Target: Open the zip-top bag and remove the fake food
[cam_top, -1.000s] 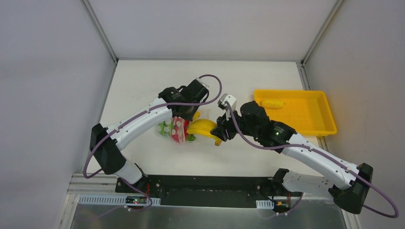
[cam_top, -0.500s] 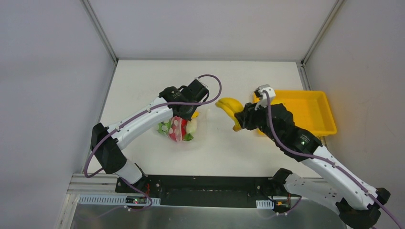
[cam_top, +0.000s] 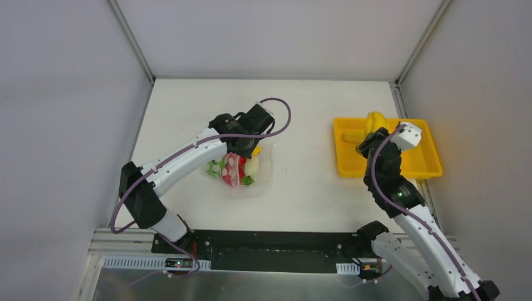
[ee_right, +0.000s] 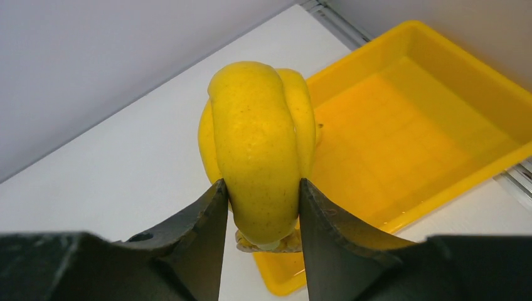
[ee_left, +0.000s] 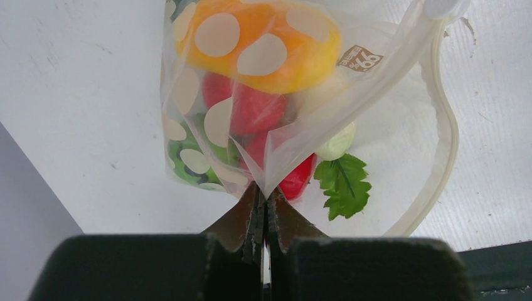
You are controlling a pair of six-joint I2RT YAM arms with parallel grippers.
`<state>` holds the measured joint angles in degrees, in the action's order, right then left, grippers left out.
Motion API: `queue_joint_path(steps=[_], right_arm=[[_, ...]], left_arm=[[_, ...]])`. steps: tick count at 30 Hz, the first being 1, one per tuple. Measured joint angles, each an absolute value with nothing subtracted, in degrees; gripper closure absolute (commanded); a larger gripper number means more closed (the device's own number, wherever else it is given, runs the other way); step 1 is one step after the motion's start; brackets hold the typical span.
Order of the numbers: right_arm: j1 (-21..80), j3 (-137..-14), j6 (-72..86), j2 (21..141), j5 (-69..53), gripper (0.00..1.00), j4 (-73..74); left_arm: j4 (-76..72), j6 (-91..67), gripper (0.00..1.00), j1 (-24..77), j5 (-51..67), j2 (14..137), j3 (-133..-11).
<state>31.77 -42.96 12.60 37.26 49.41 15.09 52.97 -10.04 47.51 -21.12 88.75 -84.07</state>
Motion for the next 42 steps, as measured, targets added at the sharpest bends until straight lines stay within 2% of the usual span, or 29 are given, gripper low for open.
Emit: queue_joint_path(steps=[10, 15, 18, 19, 21, 23, 25, 32, 42], right_arm=[[-0.86, -36.6, 23.75, 48.23, 30.28, 1.0, 5.3], [-14.06, -35.86, 29.5, 53.74, 20.71, 1.0, 1.02], [-19.35, -35.73, 31.64, 57.17, 15.75, 0.9, -0.64], [-20.75, -35.73, 32.29, 58.35, 14.15, 0.83, -1.06], [-22.81, -35.48, 33.21, 60.31, 11.79, 0.59, -1.56], [-23.94, -34.57, 34.0, 61.08, 10.66, 0.44, -1.78], [-24.29, -34.09, 34.46, 61.01, 10.55, 0.35, -1.17], [-24.53, -34.96, 32.4, 57.45, 13.85, 0.23, 4.82], [-24.27, -39.48, 28.25, 51.83, 12.51, 0.19, 12.29]], left_arm=[[52.93, -10.04, 1.0, 47.51, -20.6, 88.75, -84.07], [52.9, -10.04, 1.0, 47.51, -19.92, 88.75, -84.07], [52.9, -10.04, 1.0, 47.51, -19.75, 88.75, -84.07], [52.9, -10.04, 1.0, 47.51, -19.64, 88.75, -84.07], [52.88, -10.04, 1.0, 47.51, -19.51, 88.73, -84.07], [52.88, -10.04, 1.0, 47.51, -19.29, 88.73, -84.07], [52.86, -10.04, 1.0, 47.51, -18.68, 88.73, -84.07], [52.84, -10.04, 1.0, 47.51, -17.56, 88.73, -84.07], [52.84, -10.04, 1.0, 47.51, -16.62, 88.73, -84.07]])
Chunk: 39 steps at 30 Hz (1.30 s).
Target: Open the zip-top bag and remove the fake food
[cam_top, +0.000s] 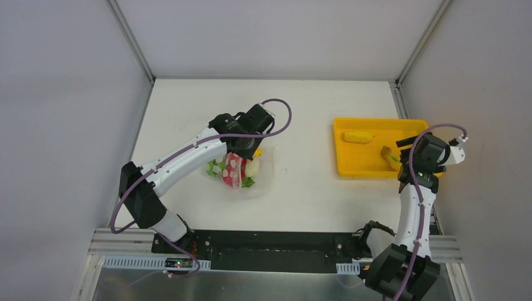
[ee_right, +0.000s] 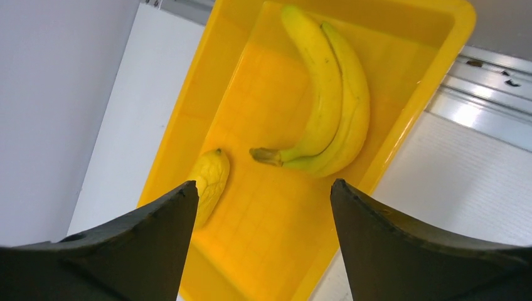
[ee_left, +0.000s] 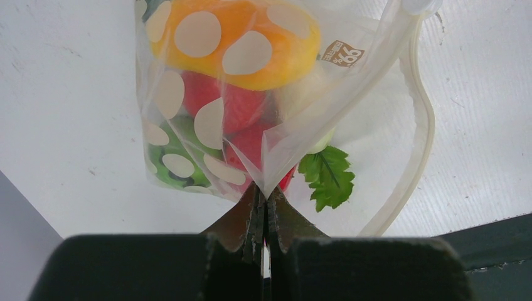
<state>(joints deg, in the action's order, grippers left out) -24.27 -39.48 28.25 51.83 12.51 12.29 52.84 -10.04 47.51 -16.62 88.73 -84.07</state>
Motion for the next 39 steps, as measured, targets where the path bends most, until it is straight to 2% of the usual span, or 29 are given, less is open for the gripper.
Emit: queue_joint_path(steps=[4, 9, 19, 27, 34, 39], right_arm=[[-21.34, -40.58, 28.05, 50.0, 7.79, 0.19, 15.05], [-11.35, -40.6, 30.63, 46.52, 2.61, 0.19, 17.52], [21.98, -37.15, 41.3, 45.65, 1.67, 0.19, 9.08], [42.92, -36.82, 43.22, 59.81, 6.92, 0.23, -3.62], [49.19, -37.23, 44.73, 72.9, 8.01, 0.35, -13.37], [50.87, -40.91, 45.41, 82.63, 6.52, 0.35, -16.58]], left_arm=[[52.82, -10.04, 1.0, 47.51, -16.47, 88.73, -84.07], [52.77, -10.04, 1.0, 47.51, -15.38, 88.73, -84.07], [52.38, -10.07, 1.0, 47.51, -12.34, 88.73, -84.07], [51.75, -10.09, 1.0, 47.51, -8.75, 88.73, -84.07], [51.29, -10.96, 1.0, 47.51, -4.91, 88.73, -84.07], [51.24, -11.22, 1.0, 47.51, -3.29, 88.73, -84.07]])
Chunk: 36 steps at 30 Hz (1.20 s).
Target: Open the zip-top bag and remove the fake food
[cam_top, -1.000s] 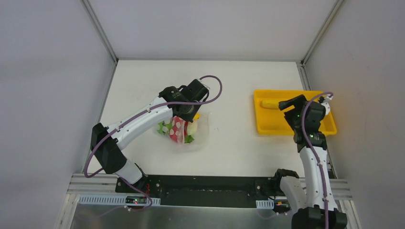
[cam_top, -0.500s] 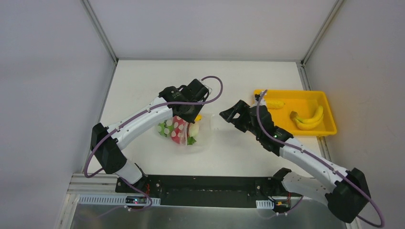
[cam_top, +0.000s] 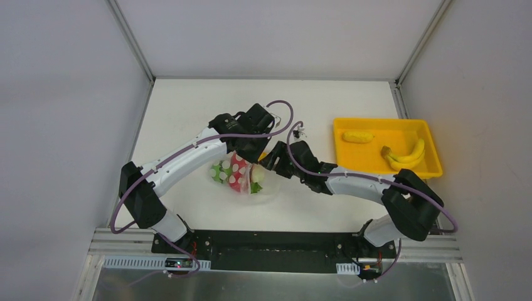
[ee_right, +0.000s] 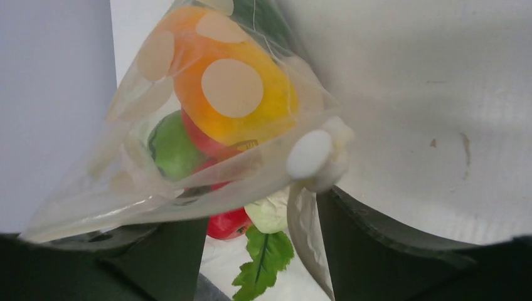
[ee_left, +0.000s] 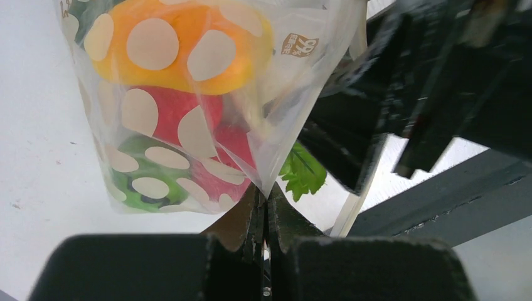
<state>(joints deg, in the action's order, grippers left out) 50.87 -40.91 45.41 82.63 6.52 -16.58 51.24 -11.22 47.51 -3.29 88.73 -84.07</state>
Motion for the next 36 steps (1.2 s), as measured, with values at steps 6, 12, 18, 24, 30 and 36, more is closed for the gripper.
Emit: queue_joint_path(steps=[6, 12, 18, 24, 30, 36], right_arm=[[52.75, -42.76, 45.95, 89.82, 6.46, 0.32, -20.1], [53.89, -42.87, 46.11, 94.24, 6.68, 0.3, -21.89], [54.87, -42.41, 47.24, 92.18, 10.85, 0.27, -19.35], [54.96, -41.76, 47.0, 78.7, 16.73, 0.26, -10.55], [55.07, -42.41, 46.65, 69.45, 17.76, 0.26, -2.24], [55.44, -42.39, 46.24, 63.75, 15.16, 0.27, 0.32]], left_arm=[[51.24, -11.38, 1.0, 47.51, -2.9, 88.73, -84.07], [51.27, -11.53, 1.0, 47.51, -1.65, 88.73, -84.07], [51.31, -11.55, 1.0, 47.51, -1.96, 88.88, -84.12], [51.37, -11.55, 1.0, 47.51, -2.13, 88.95, -84.31], [51.55, -11.57, 1.0, 47.51, -2.15, 89.43, -84.68], [51.55, -11.6, 1.0, 47.51, -2.11, 89.91, -84.73]])
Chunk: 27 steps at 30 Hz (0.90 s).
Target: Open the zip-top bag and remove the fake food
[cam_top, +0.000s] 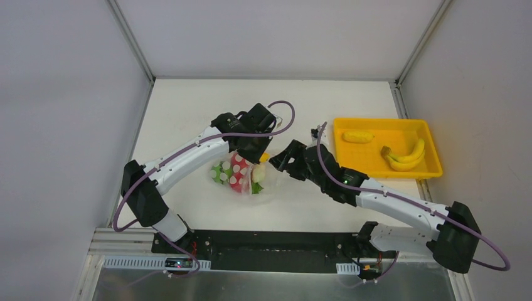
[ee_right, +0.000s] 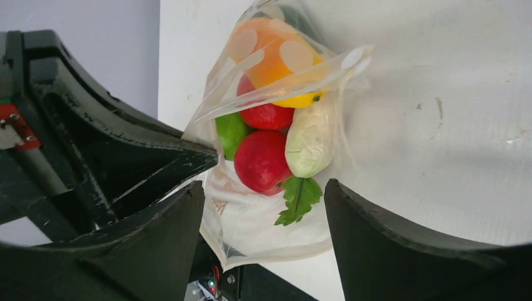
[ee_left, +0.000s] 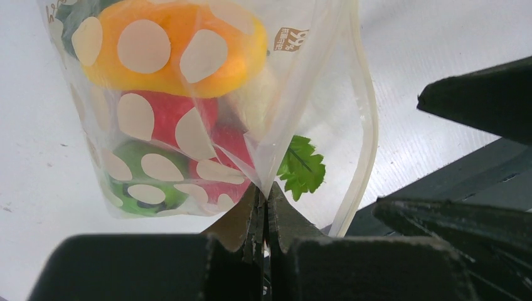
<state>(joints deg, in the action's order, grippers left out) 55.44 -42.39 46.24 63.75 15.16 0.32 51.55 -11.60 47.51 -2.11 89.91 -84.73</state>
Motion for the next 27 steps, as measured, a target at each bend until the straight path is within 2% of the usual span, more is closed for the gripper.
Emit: queue_joint_path(steps=[7, 18, 27], right_arm=[[55.77, -43.72, 44.95, 68.36, 8.78, 0.31, -1.65], [55.81, -45.17, 44.95, 84.6, 8.58, 0.36, -8.91], [55.13, -46.06, 42.94, 90.43, 8.21, 0.36, -15.57]], left_arm=[[51.51, -12.01, 1.0, 47.51, -1.93, 89.95, -84.75], [51.55, -12.82, 1.0, 47.51, -1.61, 90.0, -84.79], [51.57, -12.78, 1.0, 47.51, -1.3, 89.97, -85.03]])
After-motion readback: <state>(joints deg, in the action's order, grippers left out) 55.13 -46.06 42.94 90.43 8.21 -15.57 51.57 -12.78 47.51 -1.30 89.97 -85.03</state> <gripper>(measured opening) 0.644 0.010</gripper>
